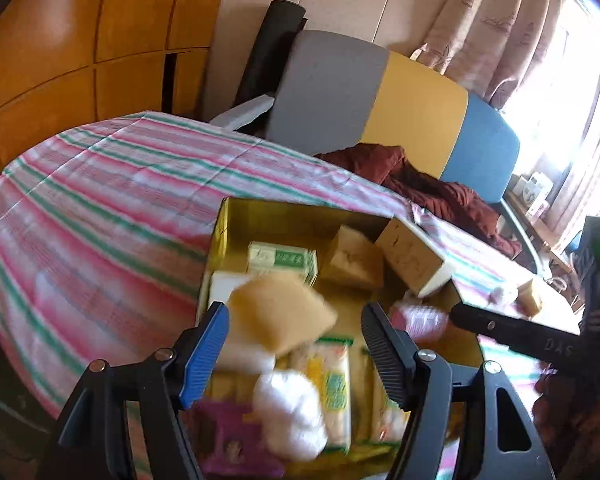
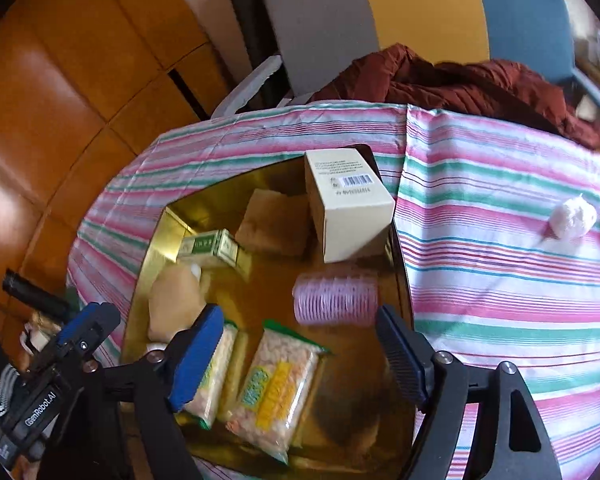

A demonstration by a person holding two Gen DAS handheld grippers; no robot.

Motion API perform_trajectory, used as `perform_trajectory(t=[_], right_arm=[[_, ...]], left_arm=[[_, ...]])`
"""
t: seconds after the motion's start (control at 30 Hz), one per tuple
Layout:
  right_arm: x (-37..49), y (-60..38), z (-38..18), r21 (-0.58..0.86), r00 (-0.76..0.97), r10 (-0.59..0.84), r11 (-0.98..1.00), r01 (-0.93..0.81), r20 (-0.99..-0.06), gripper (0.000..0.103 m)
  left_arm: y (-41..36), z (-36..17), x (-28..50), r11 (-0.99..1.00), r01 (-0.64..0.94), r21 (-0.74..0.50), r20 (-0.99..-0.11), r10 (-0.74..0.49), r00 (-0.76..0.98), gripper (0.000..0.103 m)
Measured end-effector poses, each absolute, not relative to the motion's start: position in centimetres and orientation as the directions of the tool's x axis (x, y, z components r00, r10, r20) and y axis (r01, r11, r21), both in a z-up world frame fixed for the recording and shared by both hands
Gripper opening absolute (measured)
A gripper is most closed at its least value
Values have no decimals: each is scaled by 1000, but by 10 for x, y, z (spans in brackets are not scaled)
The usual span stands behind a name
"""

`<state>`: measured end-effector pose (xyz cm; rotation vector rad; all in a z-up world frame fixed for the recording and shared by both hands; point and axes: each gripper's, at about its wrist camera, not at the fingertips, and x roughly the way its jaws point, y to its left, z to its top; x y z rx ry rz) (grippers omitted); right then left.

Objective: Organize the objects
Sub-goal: 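Open the left tool to drop the sponge while the right tool drops the box, then move both tools from the tray toward the items left on the cloth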

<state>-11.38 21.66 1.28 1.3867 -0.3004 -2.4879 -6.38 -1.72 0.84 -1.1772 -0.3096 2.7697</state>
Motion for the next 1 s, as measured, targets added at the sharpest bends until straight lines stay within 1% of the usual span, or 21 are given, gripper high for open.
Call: perform_trajectory(t=[0.1, 0.2, 0.33, 0.47, 0.67, 0.87, 1.0], right_arm=[[-99, 213, 13, 275, -510, -321, -947, 166, -798, 84], [-83, 212, 13, 238, -522, -302, -953, 187, -798, 84], [-64, 215, 13, 194, -541, -278, -959, 208, -794, 84], [-47, 227, 13, 161, -553, -256, -963, 216, -793, 84], [-31, 260, 11, 146, -568, -216, -975, 166, -794, 85], [-23, 297, 8, 149, -578, -181, -984, 102, -796, 85], [-23, 319, 4, 155, -566, -166, -986, 68, -807, 86]], left_arm=[[-20, 5, -46, -982, -9, -189, -707, 142, -692, 69], [-22, 3, -35, -983, 3, -185, -714, 132, -688, 69], [-18, 7, -24, -983, -5, -182, -707, 134, -695, 69], [-7, 15, -17, -983, -48, -177, -693, 160, -703, 69], [22, 23, -10, -985, -128, -118, -684, 174, -708, 69], [50, 22, -7, -975, -199, -103, -698, 214, -684, 69], [71, 24, -2, -962, -258, -90, -692, 247, -678, 69]])
